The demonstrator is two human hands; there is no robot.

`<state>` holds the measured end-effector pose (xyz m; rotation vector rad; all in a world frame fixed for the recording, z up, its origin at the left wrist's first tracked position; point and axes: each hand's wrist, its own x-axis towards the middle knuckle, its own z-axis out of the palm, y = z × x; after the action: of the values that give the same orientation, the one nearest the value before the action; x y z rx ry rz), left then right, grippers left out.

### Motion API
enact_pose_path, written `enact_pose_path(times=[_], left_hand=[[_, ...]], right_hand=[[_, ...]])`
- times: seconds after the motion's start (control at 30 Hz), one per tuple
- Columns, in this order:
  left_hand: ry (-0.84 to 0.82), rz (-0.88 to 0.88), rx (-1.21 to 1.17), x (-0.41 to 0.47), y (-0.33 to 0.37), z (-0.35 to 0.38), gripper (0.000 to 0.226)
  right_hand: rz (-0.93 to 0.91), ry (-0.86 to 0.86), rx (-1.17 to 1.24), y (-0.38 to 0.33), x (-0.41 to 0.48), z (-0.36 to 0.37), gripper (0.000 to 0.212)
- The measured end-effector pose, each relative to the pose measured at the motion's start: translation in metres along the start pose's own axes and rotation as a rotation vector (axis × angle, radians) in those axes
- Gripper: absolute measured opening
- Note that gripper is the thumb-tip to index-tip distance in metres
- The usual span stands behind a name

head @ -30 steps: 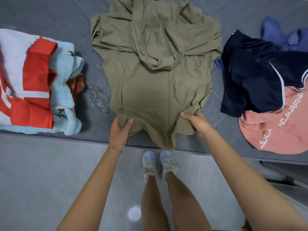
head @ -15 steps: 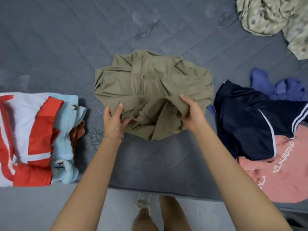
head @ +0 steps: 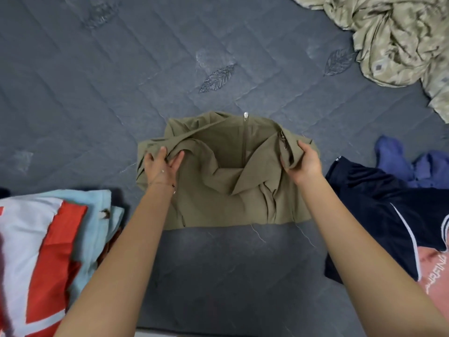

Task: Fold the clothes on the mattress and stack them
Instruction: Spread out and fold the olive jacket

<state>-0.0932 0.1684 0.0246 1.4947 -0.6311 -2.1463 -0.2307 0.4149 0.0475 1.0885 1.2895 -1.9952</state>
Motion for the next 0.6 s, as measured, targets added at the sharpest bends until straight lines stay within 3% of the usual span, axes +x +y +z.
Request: enact_pose_path(times=[0.1,0.2,0.3,0.4,0.5,0.6], left_hand=[[0.005,-0.032,-0.045,0.025,0.010,0.012,0.054],[0.016,-0.025,-0.010,0.049,0.017,0.021,0.026],[0.050,-0.015,-0.003,0.068,0.023,0.026,0.027],[0.055,0.039,0.060,0.084,0.021,0.027,0.026],[-0.065,0.205,0.413,0.088,0.010,0.020,0.046],[-0.305,0.526,0.976,0.088,-0.003,0.009,0.045]], right_hand=[[0.009,0.035,-0.001,-0.010,0.018,0.013,0.030],[0.028,0.074,0.013,-0.020,0.036,0.022,0.044],[-0.032,0.098,-0.005,-0.025,0.044,0.029,0.049],[-0.148,0.081,-0.169,-0.026,0.054,0.029,0.053],[-0.273,0.140,-0.381,-0.016,0.061,0.028,0.048],[-0.517,0.092,-0.749,-0.001,0.066,0.022,0.047]])
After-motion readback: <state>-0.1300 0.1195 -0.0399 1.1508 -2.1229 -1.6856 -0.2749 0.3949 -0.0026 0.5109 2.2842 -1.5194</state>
